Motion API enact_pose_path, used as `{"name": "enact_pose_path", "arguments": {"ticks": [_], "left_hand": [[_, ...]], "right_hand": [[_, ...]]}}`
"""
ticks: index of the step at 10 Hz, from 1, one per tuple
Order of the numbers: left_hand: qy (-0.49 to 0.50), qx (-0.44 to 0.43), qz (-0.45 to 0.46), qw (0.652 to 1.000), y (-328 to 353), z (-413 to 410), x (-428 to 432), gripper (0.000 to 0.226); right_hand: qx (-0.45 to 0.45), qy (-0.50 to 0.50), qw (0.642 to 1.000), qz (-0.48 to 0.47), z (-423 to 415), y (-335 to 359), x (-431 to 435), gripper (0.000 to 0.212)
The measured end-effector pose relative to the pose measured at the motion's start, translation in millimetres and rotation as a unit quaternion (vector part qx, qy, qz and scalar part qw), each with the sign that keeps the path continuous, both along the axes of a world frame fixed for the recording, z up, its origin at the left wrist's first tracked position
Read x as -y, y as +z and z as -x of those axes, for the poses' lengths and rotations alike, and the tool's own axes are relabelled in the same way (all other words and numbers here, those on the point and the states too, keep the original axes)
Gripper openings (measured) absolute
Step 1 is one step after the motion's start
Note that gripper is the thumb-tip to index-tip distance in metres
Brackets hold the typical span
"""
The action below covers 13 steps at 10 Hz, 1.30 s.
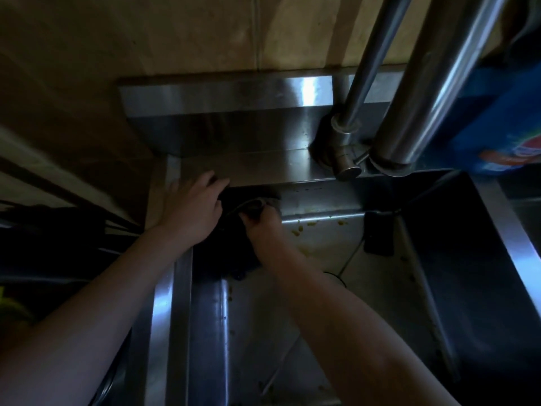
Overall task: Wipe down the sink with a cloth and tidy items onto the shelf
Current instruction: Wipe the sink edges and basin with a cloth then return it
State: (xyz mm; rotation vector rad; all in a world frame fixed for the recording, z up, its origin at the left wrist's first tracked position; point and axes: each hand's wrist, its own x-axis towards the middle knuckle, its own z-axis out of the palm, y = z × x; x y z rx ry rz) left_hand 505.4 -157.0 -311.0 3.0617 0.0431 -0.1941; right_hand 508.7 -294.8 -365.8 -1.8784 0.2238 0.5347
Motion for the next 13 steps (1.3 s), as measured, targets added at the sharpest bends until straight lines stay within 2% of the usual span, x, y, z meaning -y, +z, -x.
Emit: {"name": "enact_pose_path", "arguments": {"ticks": [1, 2, 3, 5, 6, 7, 8, 9, 10, 11, 12, 13], "left_hand": [[-0.003, -0.018, 0.026, 0.999, -4.8, -2.2, 2.4, 0.051], [0.002, -0.024, 0.036, 0.999, -5.6, -2.8, -1.4, 0.056], [-0.006, -0.026, 0.040, 0.999, -3.1, -2.8, -2.3, 0.060], [-0.027, -0.044, 0.037, 0.998, 2.8, -6.2, -2.9, 0.065], [-0.040, -0.057, 0.018, 0.997, 6.2, -9.2, -3.3, 0.066], [-0.039, -0.078, 0.011, 0.996, 8.3, -12.0, -3.4, 0.067], [-0.045, -0.088, 0.007, 0.995, 12.4, -15.5, -5.0, 0.067], [-0.056, -0.089, 0.002, 0.994, 13.9, -16.5, -6.9, 0.071], [-0.069, -0.079, 0.002, 0.994, 8.6, -15.0, -8.3, 0.075], [-0.073, -0.065, 0.003, 0.995, 3.1, -14.9, -9.9, 0.078], [-0.060, -0.059, 0.015, 0.996, 1.2, -12.8, -10.5, 0.071], [-0.049, -0.061, 0.010, 0.997, 3.6, -11.7, -9.4, 0.072]], "right_hand": [[0.044, 0.011, 0.998, 0.049, -11.6, 7.2, 32.7, 0.030], [0.035, -0.002, 0.998, 0.056, -29.8, 21.2, 73.2, 0.028], [0.020, -0.038, 0.995, 0.085, -41.1, 43.8, 123.6, 0.009], [0.048, -0.182, 0.981, 0.035, -35.6, 64.9, 170.8, 0.006], [-0.003, -0.409, 0.908, -0.086, -59.9, 48.2, 150.6, 0.021], [-0.072, -0.426, 0.901, -0.036, -61.8, 34.4, 127.0, 0.025], [-0.051, -0.394, 0.916, -0.052, -46.8, 22.5, 99.1, 0.031], [-0.079, -0.356, 0.931, -0.036, -39.6, 12.7, 65.4, 0.038], [-0.081, -0.270, 0.959, 0.016, -29.3, 2.2, 26.3, 0.038], [-0.082, -0.214, 0.970, 0.083, -21.6, 3.0, -7.8, 0.032], [-0.042, -0.116, 0.992, 0.031, -12.6, -0.5, -15.6, 0.032], [-0.020, -0.044, 0.999, -0.008, -7.3, 3.2, 3.8, 0.032]]}}
